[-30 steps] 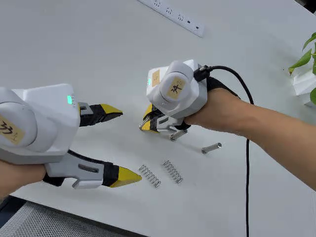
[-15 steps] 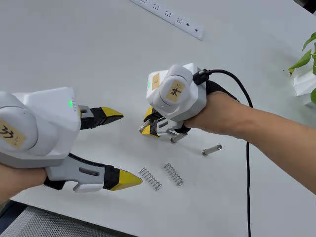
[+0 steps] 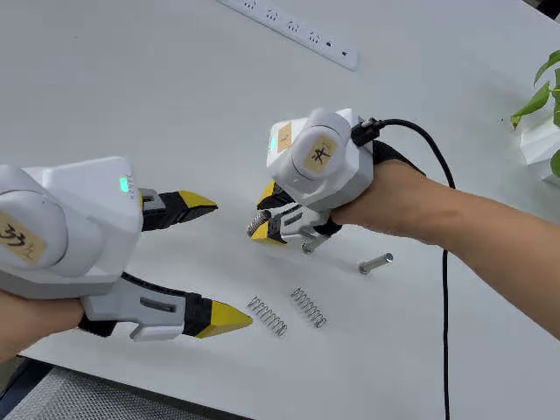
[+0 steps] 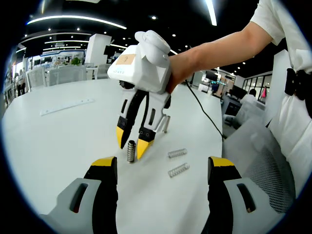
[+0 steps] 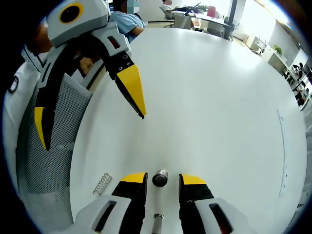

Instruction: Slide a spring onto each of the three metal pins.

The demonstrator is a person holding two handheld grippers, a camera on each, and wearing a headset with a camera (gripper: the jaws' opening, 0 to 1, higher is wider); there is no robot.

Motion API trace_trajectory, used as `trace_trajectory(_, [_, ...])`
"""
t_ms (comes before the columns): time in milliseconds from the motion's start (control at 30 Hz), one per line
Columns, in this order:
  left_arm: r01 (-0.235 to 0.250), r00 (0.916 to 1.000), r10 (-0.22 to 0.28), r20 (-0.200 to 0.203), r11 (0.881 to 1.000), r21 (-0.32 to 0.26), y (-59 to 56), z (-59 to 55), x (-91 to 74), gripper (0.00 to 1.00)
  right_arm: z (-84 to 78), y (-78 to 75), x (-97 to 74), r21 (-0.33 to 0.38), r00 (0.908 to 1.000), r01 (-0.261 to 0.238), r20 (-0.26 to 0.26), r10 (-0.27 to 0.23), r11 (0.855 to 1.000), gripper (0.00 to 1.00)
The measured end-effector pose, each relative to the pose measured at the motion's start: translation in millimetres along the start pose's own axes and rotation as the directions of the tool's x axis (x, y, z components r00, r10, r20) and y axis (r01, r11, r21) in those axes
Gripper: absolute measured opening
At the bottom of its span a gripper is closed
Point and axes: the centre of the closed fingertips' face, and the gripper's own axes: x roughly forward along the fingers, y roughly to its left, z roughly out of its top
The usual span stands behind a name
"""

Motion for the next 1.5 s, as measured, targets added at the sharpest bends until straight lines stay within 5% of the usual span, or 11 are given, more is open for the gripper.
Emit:
trace_trajectory(433, [-0.007,0.9994,0.008,-0.035,0.999,0.033,-2.0,0.1,-4.8,0.75,12.6,2.2,-39.2,0.058,0.9889,0.057,0.134,-0.064,0.997,0.4])
trace_trajectory(867, [-0.012,0.9969,0.017,-0.076,0.997,0.074,-4.8,1.3,-7.7,0.75,2.5,13.5,-73.9,0.112,0.958,0.115,0.25,-0.14,0.987,0.59])
trace_trajectory(1200, [-0.018,0.9942,0.029,-0.103,0.994,0.106,-5.7,4.0,-10.2,0.75,-13.1,23.0,-95.5,0.165,0.9288,0.141,0.319,-0.189,0.976,0.7])
trace_trajectory(1500, [-0.004,0.9888,0.025,-0.147,0.99,0.142,-9.3,3.3,-10.3,0.73,-33.1,34.5,-119.4,0.231,0.882,0.151,0.408,-0.236,0.961,0.81])
